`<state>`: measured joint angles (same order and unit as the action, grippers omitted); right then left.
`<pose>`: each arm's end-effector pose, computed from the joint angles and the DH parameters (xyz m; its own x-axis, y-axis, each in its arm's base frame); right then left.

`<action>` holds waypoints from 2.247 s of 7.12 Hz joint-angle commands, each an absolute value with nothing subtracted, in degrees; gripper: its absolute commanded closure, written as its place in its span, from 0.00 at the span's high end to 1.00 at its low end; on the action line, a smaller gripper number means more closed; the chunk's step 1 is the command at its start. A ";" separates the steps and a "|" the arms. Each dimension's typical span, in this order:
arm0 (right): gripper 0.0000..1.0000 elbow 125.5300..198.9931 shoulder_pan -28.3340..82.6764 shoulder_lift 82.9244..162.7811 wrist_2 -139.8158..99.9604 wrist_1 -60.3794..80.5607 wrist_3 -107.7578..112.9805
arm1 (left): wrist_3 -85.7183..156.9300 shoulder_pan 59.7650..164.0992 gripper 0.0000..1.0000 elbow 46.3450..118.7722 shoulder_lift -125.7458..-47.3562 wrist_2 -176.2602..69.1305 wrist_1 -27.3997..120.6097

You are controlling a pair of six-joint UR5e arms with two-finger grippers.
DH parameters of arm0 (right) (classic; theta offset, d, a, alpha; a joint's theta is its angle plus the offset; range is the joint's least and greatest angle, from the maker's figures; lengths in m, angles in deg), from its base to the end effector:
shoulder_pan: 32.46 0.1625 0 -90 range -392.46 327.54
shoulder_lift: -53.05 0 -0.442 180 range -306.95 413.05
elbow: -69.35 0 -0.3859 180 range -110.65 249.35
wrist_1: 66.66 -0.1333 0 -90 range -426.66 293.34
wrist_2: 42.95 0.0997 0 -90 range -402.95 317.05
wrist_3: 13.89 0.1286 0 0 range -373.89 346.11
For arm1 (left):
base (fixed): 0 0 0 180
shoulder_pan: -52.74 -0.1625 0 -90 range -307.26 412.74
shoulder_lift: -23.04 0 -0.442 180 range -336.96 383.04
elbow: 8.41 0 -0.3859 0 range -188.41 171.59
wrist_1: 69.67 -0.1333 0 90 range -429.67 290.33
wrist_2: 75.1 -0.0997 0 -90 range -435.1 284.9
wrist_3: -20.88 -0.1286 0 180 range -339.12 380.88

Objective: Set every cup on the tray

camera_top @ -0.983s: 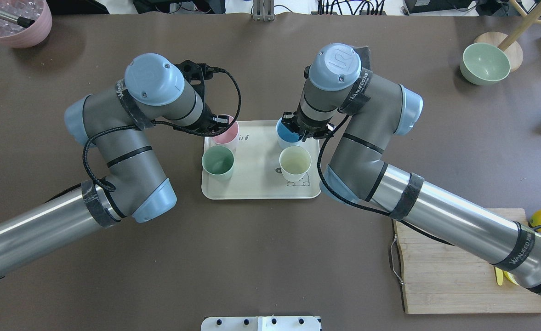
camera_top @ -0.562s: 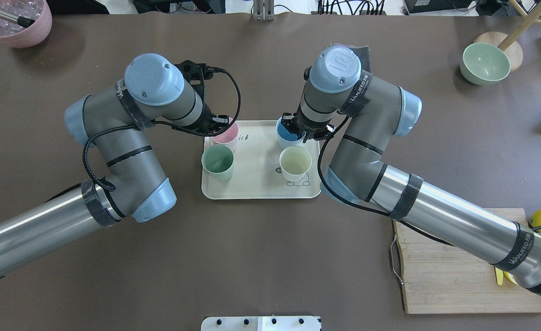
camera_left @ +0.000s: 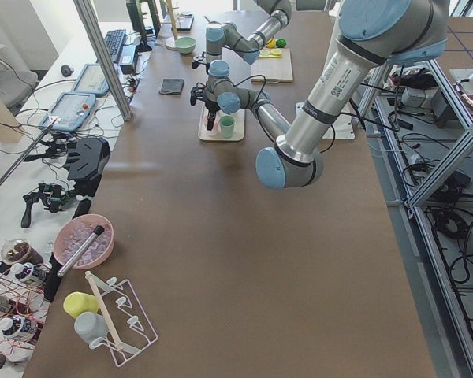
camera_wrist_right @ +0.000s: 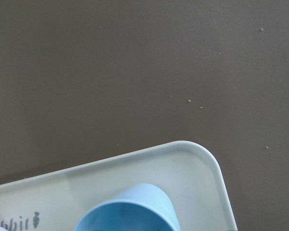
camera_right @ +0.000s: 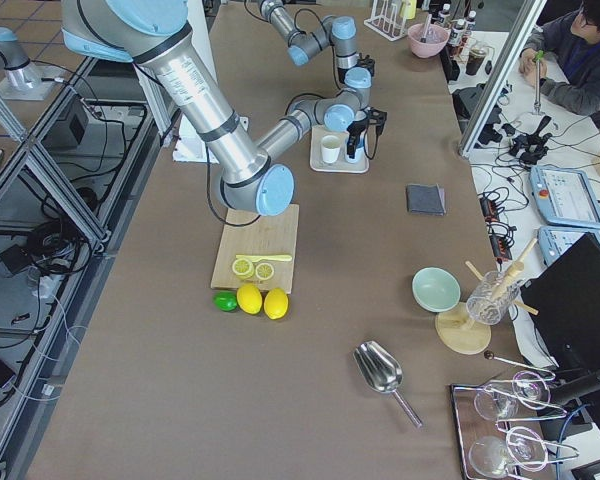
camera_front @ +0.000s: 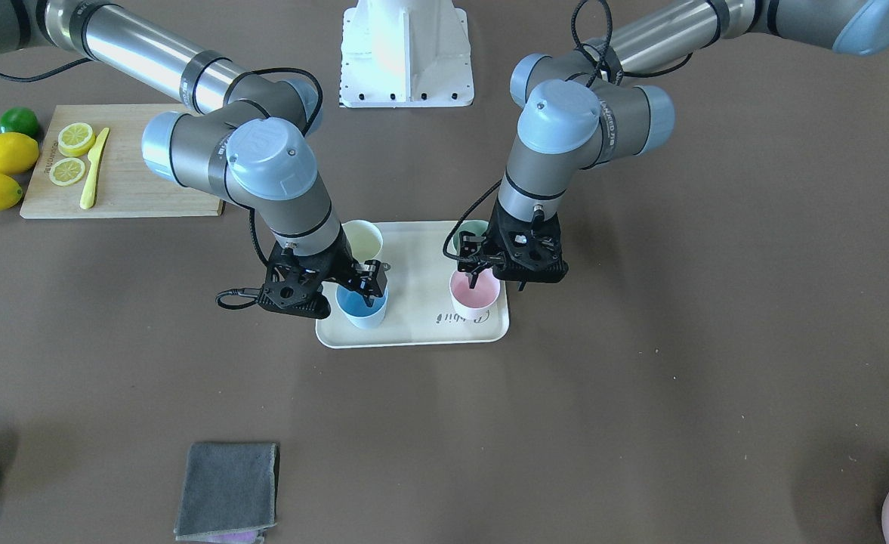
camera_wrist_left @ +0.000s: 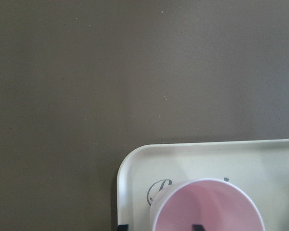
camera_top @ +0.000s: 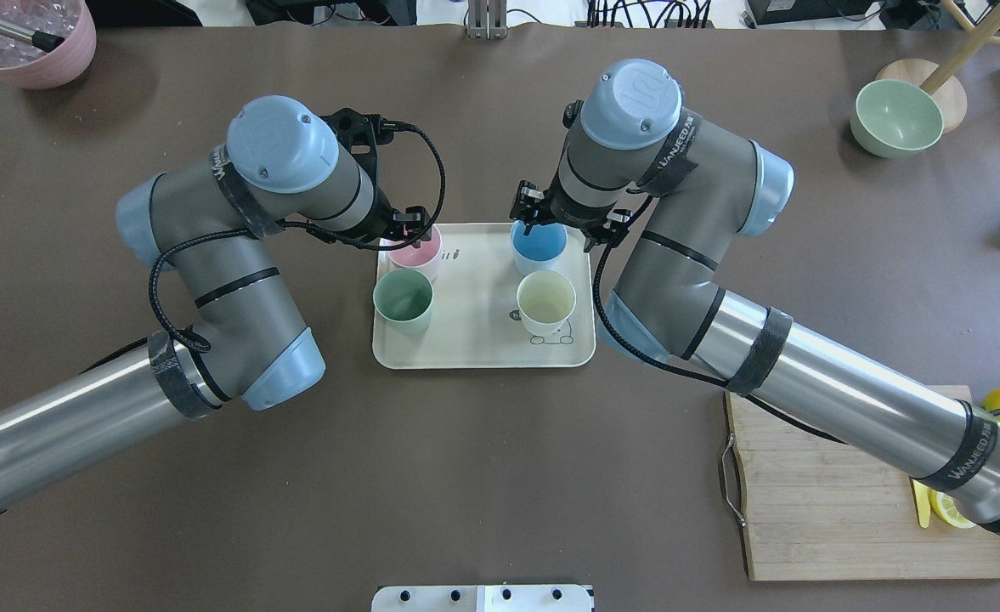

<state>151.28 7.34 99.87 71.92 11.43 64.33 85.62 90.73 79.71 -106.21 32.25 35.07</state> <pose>-0.5420 -0.5547 0.2695 0.5830 0.2447 0.7747 -0.2302 0.9642 -0.1313 0.5283 -0.5331 0.2673 0.6093 0.0409 -0.7919 0.1571 0.9726 0.1711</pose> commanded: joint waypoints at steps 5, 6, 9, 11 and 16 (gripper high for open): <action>1.00 181.98 19.27 119.60 75.08 35.56 34.61 | 69.47 103.49 0.98 97.54 -90.92 42.56 26.52; 1.00 183.60 23.22 124.45 75.44 35.65 24.97 | 58.43 109.28 0.98 100.02 -87.99 46.50 21.26; 1.00 183.44 40.33 137.90 79.28 35.74 -2.53 | 27.83 129.13 0.98 100.76 -75.95 55.54 15.78; 1.00 178.89 53.44 145.56 83.96 35.65 -22.57 | 7.96 140.76 0.98 97.00 -67.09 55.78 12.68; 1.00 175.61 58.07 149.65 82.55 34.34 -20.16 | 3.21 149.86 0.98 88.46 -63.71 56.47 13.65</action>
<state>175.65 58.05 150.46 82.33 34.93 -24.03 3.26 149.54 90.49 -64.07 56.33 13.51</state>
